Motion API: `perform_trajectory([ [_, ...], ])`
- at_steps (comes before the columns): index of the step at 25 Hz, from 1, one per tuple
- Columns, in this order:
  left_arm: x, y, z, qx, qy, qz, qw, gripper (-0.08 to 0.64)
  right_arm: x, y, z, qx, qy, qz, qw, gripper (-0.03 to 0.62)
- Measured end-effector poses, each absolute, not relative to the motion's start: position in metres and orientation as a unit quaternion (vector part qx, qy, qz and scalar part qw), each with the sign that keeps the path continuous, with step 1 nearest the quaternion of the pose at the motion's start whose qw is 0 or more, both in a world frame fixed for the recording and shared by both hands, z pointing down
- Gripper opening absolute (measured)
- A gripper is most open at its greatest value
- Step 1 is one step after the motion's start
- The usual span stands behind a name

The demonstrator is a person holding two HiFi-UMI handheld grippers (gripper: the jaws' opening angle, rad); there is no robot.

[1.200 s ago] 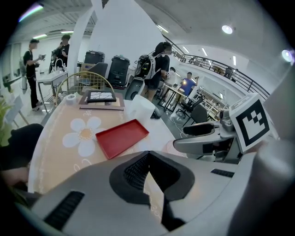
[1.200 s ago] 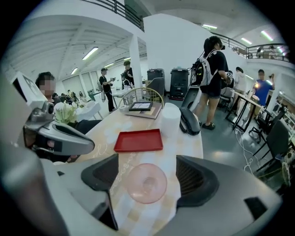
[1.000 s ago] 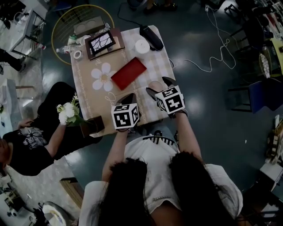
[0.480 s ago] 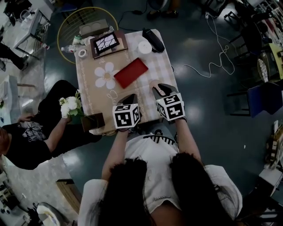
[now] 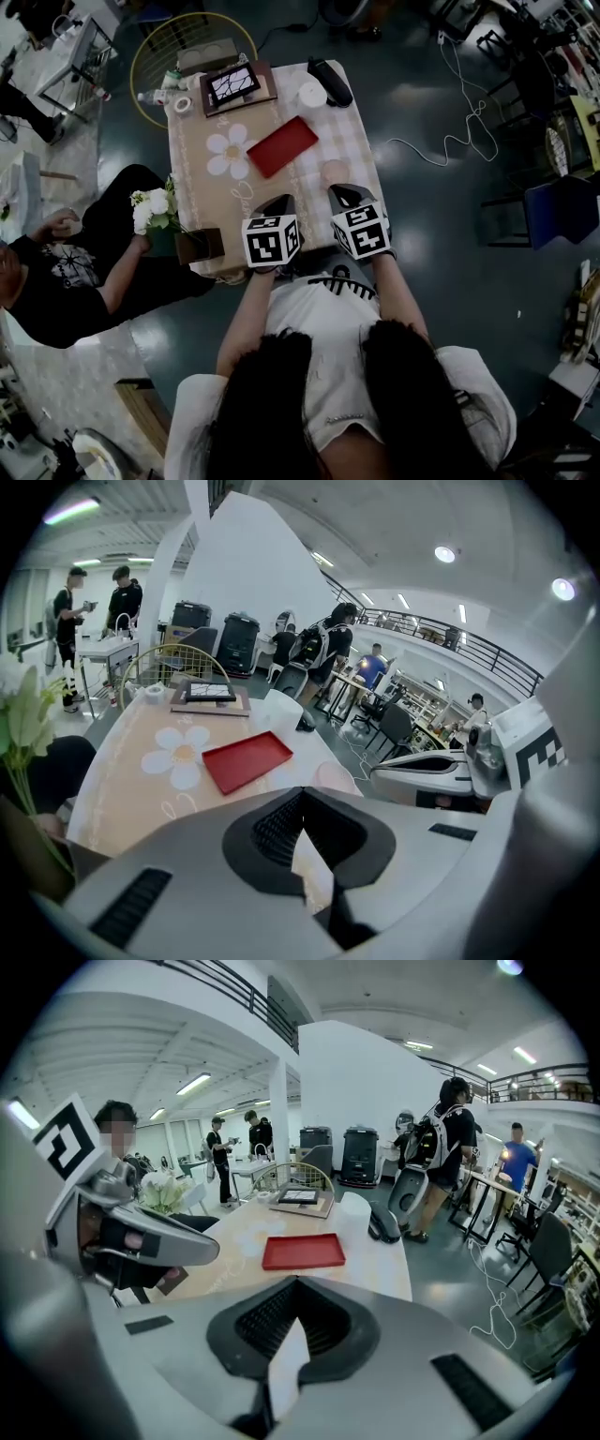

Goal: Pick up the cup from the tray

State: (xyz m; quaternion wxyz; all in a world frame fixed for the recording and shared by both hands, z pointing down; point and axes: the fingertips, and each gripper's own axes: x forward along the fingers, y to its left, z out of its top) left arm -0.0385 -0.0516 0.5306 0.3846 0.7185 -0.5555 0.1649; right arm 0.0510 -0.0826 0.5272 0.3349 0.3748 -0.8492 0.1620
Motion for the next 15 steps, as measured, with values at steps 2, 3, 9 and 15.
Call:
perform_trajectory([
  [2,-0.037,-0.047,0.532,0.719,-0.554,0.165,0.385,0.005,0.050,-0.076,0.529,0.366,-0.852,0.162,0.337,0.008],
  [3,-0.037,-0.045,0.532,0.719,-0.554,0.165,0.385,0.005,0.051,-0.073,0.530,0.365,-0.852,0.163,0.340,0.008],
  [9,-0.033,-0.036,0.532,0.723,-0.550,0.165,0.383,0.005,0.059,-0.063,0.532,0.381,-0.842,0.163,0.345,0.006],
  [15,-0.033,-0.027,0.533,0.725,-0.547,0.166,0.383,0.005,0.062,-0.056,0.535,0.388,-0.837,0.163,0.350,0.006],
])
